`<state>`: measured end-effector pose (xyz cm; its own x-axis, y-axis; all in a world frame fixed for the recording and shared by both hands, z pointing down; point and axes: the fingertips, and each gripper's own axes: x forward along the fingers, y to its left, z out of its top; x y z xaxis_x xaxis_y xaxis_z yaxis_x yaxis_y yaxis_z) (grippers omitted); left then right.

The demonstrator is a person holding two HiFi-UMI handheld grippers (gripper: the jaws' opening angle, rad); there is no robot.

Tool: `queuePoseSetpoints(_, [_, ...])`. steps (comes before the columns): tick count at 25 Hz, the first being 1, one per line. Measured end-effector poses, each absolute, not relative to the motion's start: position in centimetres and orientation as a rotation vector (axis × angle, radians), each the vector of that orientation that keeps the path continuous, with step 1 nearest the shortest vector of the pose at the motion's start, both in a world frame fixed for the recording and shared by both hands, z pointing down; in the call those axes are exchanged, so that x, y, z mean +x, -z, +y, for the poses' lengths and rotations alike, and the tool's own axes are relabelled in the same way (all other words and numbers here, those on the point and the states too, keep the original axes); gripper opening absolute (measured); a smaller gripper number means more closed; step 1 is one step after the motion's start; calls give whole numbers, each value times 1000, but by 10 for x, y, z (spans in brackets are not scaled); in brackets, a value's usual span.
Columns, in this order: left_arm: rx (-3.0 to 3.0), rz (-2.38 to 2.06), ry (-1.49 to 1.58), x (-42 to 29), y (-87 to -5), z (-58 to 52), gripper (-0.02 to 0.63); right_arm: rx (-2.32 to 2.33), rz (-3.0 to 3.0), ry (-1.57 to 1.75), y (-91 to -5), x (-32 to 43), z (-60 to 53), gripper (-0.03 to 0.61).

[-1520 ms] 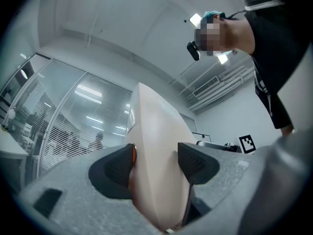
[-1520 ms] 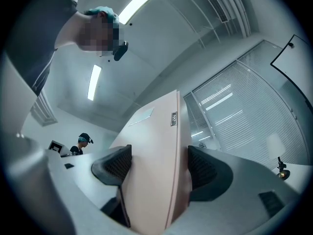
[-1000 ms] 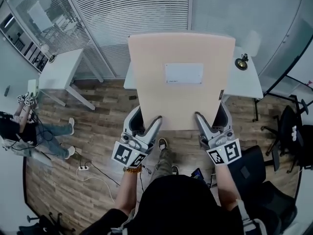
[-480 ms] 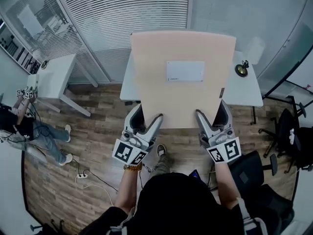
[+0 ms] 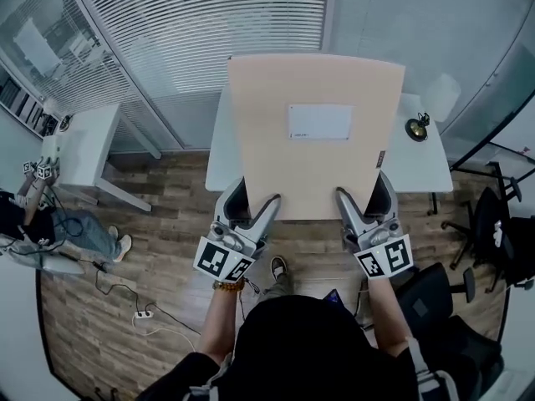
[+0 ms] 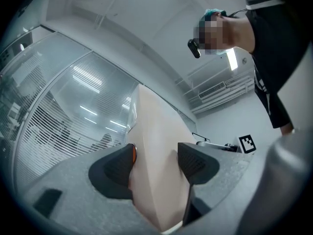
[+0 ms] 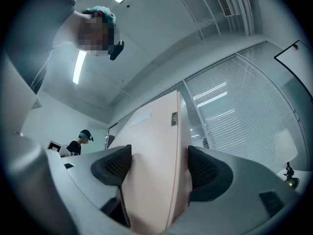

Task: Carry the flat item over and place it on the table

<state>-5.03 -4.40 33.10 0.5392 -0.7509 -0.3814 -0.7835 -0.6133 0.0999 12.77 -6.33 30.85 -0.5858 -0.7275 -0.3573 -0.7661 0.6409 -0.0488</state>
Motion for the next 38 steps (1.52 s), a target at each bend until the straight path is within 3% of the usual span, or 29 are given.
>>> queuePoseSetpoints(13, [-2698,1347,-637,-115,-343,-108,284,-1219,2537,-137,-319,63,-127,333])
queuePoseSetpoints(38, [-2759,1360,-579,-140,-367,-219,284,-1249,2539,-48,-349,39,-238,333])
